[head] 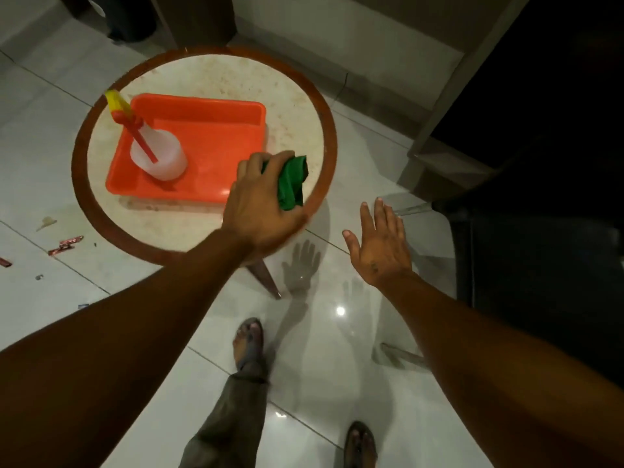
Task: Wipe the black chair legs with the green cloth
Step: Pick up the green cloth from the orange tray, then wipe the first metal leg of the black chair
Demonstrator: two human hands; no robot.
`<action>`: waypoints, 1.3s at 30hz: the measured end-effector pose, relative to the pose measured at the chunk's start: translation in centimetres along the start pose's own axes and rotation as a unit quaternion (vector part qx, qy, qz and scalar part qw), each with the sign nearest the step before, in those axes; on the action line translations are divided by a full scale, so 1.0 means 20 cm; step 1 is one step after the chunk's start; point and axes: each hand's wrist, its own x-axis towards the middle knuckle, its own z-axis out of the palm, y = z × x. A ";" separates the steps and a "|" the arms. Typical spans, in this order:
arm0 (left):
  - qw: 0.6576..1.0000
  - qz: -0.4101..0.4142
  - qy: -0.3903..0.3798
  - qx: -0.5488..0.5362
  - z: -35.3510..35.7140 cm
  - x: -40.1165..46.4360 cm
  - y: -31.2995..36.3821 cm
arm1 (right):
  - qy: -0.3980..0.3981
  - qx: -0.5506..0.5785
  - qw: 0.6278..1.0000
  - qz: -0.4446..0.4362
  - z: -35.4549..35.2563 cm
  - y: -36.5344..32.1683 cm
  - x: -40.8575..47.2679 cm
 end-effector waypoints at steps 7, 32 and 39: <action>0.993 -0.047 -0.069 -0.078 0.58 -0.67 0.53 | -0.001 -0.012 1.000 0.009 -0.04 0.61 -0.61; 0.728 -0.478 -0.202 -0.449 2.28 -1.36 0.35 | 0.143 0.012 0.990 -0.012 0.61 1.34 -0.88; 0.643 -0.550 -0.274 -0.457 2.68 -1.11 0.23 | 0.198 0.022 0.979 -0.037 0.67 1.41 -0.87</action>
